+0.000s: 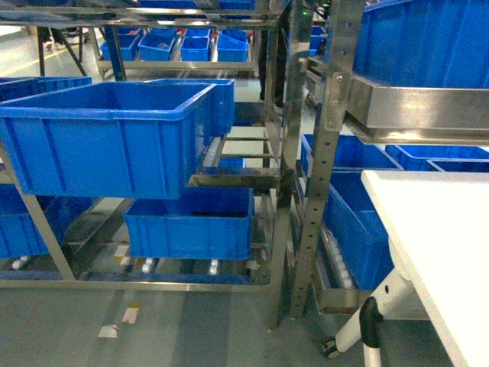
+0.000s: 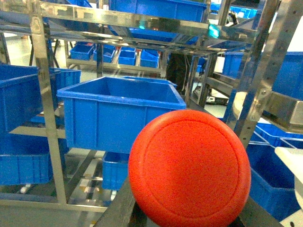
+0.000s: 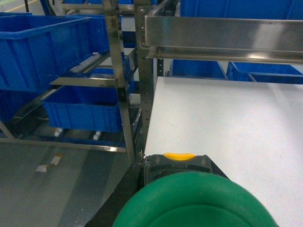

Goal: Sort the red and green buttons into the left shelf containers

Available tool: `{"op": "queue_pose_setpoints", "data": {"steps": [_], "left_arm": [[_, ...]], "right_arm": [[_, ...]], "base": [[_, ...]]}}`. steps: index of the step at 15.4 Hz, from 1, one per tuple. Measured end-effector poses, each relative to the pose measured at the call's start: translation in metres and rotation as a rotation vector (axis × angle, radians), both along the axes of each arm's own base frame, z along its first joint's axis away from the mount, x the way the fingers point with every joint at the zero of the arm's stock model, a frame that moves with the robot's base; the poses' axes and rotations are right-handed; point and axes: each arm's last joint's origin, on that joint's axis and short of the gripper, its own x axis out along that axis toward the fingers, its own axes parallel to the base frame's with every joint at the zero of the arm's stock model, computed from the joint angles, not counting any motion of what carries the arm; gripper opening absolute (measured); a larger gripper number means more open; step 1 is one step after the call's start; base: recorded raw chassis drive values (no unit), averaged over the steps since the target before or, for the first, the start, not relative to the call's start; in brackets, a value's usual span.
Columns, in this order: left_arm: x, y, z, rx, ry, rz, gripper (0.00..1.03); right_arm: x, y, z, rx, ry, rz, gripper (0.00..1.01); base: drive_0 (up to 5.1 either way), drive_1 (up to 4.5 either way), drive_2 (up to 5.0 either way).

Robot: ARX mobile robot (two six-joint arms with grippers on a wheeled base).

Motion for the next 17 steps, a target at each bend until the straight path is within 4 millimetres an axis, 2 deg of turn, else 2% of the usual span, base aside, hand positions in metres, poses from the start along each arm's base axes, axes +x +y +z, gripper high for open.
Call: {"op": "queue_pose_setpoints", "data": {"steps": [17], "left_arm": [[0.0, 0.0, 0.0, 0.0, 0.0, 0.0, 0.23]], "right_arm": [[0.0, 0.0, 0.0, 0.0, 0.0, 0.0, 0.27]], "base": [[-5.0, 2.37, 2.5]]}}
